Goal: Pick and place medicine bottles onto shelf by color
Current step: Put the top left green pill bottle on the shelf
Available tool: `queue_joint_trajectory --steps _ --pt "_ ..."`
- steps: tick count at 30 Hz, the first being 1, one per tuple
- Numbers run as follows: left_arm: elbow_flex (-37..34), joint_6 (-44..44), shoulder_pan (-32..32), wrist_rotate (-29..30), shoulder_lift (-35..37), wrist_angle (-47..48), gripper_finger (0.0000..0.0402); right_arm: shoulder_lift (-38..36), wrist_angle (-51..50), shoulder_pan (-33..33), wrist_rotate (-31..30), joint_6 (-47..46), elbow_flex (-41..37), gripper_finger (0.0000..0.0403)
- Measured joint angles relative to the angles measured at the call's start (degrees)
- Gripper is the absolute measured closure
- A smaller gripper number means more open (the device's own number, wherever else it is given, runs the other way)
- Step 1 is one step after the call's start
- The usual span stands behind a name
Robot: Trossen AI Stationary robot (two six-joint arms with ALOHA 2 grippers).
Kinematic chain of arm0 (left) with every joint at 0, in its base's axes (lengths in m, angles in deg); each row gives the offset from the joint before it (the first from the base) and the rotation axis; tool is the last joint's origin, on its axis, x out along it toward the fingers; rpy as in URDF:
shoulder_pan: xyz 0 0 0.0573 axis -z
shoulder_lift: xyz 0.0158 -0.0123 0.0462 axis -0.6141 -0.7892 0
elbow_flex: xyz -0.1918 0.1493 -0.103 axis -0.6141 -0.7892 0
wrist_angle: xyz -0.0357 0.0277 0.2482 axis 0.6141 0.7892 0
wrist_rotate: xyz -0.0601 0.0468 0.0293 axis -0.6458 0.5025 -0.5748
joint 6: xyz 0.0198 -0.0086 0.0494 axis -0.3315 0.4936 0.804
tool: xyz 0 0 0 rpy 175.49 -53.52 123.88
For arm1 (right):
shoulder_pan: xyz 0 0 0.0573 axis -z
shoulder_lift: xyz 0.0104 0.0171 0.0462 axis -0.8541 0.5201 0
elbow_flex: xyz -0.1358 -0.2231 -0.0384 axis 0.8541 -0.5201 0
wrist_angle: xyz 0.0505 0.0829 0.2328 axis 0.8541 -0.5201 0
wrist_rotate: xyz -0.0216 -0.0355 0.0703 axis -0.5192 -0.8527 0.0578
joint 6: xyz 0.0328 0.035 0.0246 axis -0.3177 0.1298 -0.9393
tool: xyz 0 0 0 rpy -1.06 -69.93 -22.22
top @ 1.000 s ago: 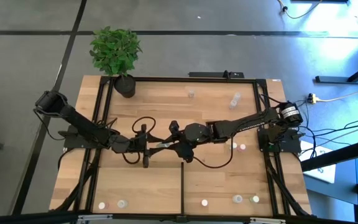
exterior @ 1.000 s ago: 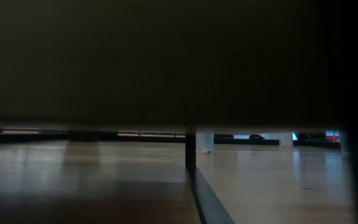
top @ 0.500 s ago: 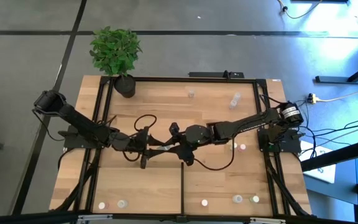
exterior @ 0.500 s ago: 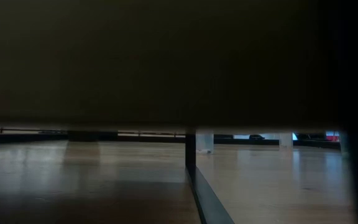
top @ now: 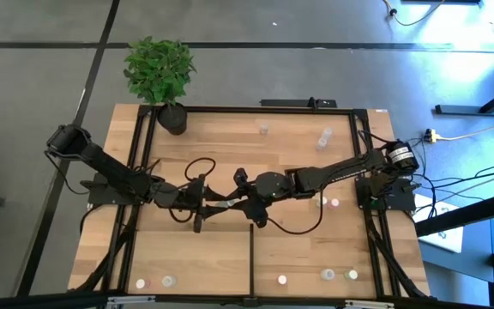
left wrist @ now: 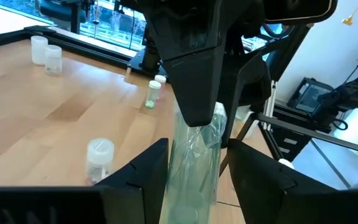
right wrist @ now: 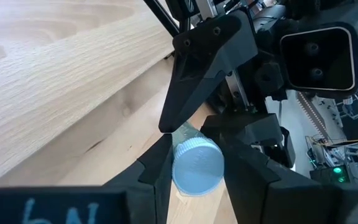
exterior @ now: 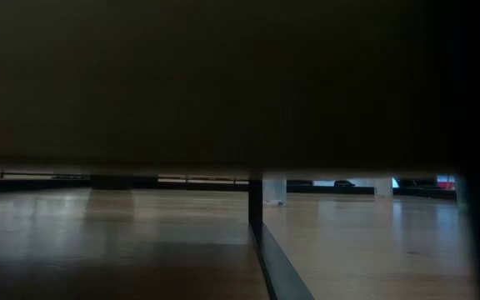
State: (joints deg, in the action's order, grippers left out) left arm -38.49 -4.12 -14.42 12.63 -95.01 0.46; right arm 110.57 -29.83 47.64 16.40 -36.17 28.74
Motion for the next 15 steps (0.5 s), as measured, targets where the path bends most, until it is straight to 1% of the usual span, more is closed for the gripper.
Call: queue_joint_trajectory --steps 15 --pt "0.02 0.02 0.04 -0.02 0.02 -0.06 0.0243 0.11 0.4 0.02 0.0 0.15 -0.07 0.028"
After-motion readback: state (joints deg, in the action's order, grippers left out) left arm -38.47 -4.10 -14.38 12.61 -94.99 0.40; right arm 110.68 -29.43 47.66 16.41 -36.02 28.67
